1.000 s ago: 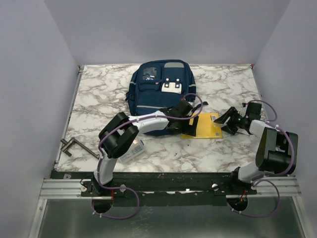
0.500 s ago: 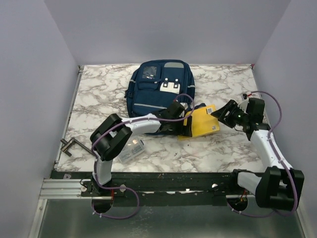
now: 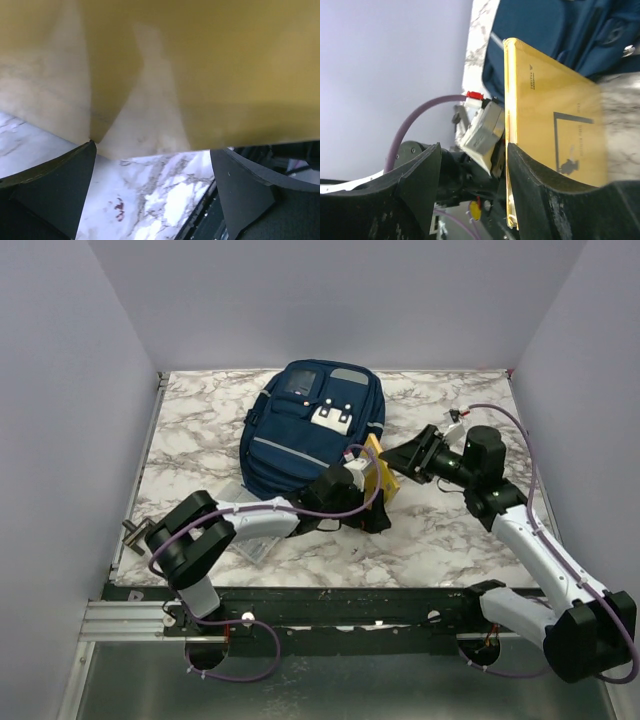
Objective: Pack the student bag
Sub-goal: Pick up the book from the center of the board.
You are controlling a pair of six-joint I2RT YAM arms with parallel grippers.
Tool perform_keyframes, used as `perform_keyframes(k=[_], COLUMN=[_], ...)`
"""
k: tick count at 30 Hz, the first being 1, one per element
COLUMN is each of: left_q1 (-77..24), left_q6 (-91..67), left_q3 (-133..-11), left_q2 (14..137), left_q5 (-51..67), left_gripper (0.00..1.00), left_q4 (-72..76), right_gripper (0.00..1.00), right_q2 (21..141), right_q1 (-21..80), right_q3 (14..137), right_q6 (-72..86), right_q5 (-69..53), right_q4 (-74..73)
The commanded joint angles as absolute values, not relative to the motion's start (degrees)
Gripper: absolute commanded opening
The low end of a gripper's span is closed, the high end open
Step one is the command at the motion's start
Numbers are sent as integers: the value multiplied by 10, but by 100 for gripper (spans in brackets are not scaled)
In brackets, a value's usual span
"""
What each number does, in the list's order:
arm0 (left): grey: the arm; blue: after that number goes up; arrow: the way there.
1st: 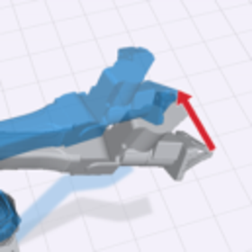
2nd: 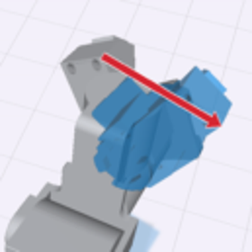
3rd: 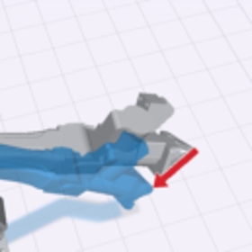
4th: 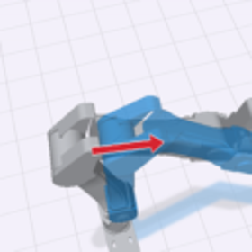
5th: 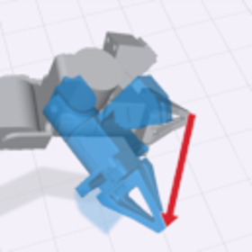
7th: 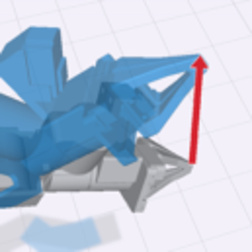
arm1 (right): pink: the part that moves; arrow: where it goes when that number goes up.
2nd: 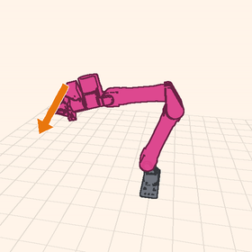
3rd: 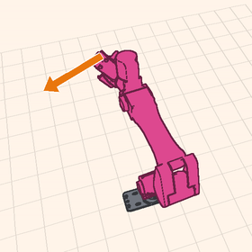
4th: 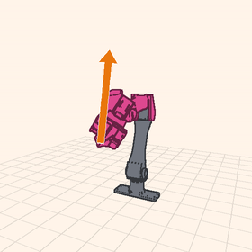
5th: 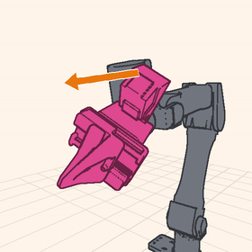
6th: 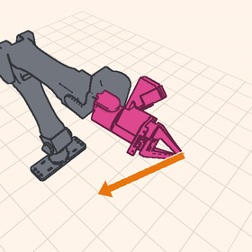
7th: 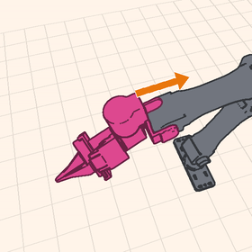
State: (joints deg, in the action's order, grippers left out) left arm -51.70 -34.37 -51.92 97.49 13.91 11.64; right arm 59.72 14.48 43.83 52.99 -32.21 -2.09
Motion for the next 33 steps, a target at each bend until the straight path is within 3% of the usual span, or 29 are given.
perform_keyframes(k=[1, 13, 18, 26, 33], left_q1=[-562, -591, -552, -474, -468], left_q6=[-304, -346, -446, -495, -509], left_q3=[-484, -331, -334, -384, -391], left_q2=[907, 731, 664, 679, 698], left_q5=[115, 5, -3, 91, 93], left_gripper=[98, 98, 98, 98, 98], left_q4=[277, 307, 190, 158, 132], right_gripper=[59, 58, 58, 58, 57], right_q2=[599, 563, 573, 582, 709], right_q1=[187, 234, 263, 265, 265], right_q3=[413, 303, 277, 233, 205], right_q6=[623, 748, 779, 790, 752], right_q5=[-321, -298, -303, -287, -282], right_q4=[-21, 108, 155, 207, 271])
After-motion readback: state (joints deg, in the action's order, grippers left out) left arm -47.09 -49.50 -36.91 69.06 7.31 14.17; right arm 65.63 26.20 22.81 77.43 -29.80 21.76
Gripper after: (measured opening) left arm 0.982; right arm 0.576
